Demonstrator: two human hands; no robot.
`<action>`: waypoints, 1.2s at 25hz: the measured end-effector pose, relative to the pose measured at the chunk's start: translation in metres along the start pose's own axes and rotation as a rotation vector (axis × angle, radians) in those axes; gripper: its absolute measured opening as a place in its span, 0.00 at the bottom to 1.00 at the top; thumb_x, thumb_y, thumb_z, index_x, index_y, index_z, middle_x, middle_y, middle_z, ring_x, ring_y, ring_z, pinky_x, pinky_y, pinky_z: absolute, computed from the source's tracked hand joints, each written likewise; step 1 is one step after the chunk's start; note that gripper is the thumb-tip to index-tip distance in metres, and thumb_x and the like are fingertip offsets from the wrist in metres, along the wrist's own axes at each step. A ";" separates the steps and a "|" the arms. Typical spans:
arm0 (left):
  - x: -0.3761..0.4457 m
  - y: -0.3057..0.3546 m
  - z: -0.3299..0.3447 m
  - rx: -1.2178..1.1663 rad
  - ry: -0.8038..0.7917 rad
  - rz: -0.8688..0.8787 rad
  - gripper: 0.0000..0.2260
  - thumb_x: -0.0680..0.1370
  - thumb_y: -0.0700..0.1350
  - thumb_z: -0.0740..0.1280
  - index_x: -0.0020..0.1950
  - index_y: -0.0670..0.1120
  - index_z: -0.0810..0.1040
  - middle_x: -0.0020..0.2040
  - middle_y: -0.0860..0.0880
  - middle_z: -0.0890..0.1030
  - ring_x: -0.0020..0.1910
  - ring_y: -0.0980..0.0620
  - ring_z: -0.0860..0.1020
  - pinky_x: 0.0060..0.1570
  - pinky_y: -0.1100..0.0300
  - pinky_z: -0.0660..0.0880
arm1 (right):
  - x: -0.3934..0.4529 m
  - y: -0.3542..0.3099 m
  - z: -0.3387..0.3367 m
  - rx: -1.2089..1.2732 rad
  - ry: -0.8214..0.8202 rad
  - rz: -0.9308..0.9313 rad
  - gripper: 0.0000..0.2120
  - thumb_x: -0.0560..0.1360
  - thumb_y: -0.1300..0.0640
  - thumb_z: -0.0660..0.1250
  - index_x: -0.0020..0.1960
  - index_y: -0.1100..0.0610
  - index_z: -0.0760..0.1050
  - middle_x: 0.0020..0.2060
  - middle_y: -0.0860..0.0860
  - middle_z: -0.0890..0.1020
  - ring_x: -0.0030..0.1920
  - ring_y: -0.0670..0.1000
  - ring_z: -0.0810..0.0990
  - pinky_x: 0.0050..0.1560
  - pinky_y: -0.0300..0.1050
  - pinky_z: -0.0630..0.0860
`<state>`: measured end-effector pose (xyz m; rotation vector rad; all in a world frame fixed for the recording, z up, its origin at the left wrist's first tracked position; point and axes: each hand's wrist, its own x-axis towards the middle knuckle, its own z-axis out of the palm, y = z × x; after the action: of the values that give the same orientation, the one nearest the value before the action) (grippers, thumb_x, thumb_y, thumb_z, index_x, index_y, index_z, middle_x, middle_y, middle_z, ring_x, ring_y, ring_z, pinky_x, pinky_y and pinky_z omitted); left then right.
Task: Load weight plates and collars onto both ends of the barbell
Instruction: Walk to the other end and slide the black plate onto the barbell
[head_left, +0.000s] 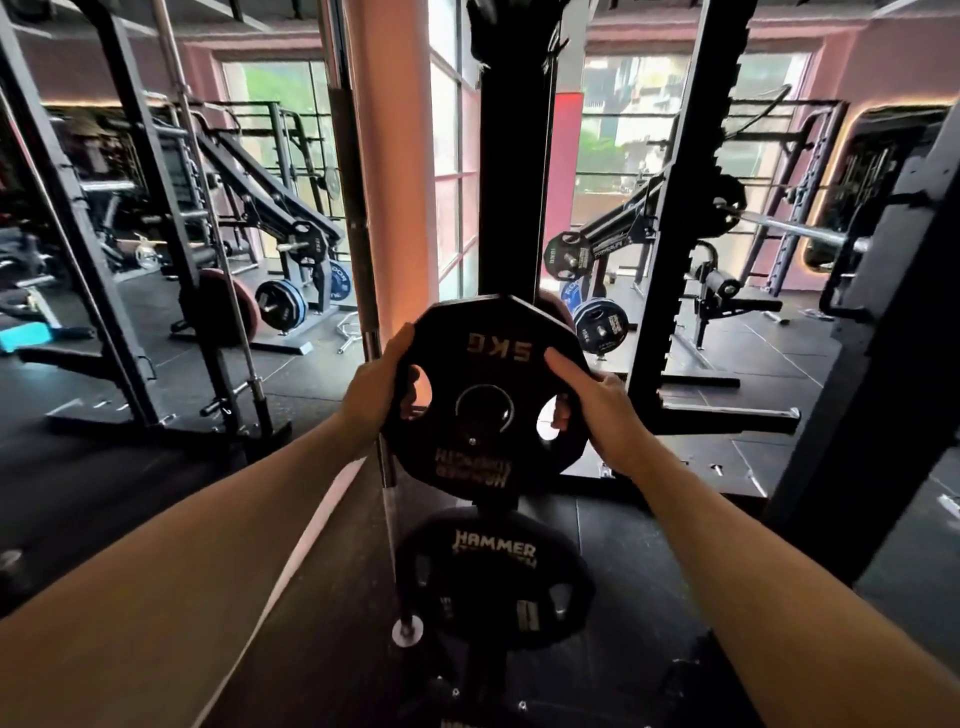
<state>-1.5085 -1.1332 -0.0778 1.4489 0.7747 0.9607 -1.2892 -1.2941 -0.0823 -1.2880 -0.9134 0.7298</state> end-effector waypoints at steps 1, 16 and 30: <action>-0.004 0.000 -0.001 0.006 0.026 0.005 0.31 0.59 0.80 0.68 0.27 0.51 0.78 0.25 0.52 0.70 0.22 0.53 0.68 0.25 0.62 0.67 | -0.004 0.001 0.003 -0.003 0.035 -0.007 0.34 0.60 0.31 0.79 0.41 0.64 0.82 0.26 0.57 0.76 0.27 0.54 0.75 0.37 0.49 0.76; -0.136 0.007 -0.020 0.146 0.157 0.098 0.35 0.63 0.77 0.66 0.27 0.43 0.73 0.25 0.43 0.70 0.21 0.50 0.68 0.27 0.59 0.66 | -0.144 0.000 0.048 -0.031 0.310 0.063 0.31 0.55 0.27 0.77 0.32 0.54 0.76 0.23 0.50 0.73 0.22 0.50 0.71 0.29 0.46 0.73; -0.266 0.063 0.106 -0.018 -0.193 0.163 0.35 0.57 0.82 0.66 0.19 0.49 0.66 0.19 0.51 0.66 0.17 0.52 0.64 0.21 0.61 0.63 | -0.337 -0.094 -0.047 -0.150 0.682 -0.076 0.29 0.53 0.27 0.79 0.28 0.52 0.76 0.24 0.52 0.72 0.22 0.48 0.70 0.23 0.41 0.70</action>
<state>-1.5356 -1.4233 -0.0469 1.5811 0.5117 0.9305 -1.4107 -1.6236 -0.0435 -1.4881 -0.4570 0.1299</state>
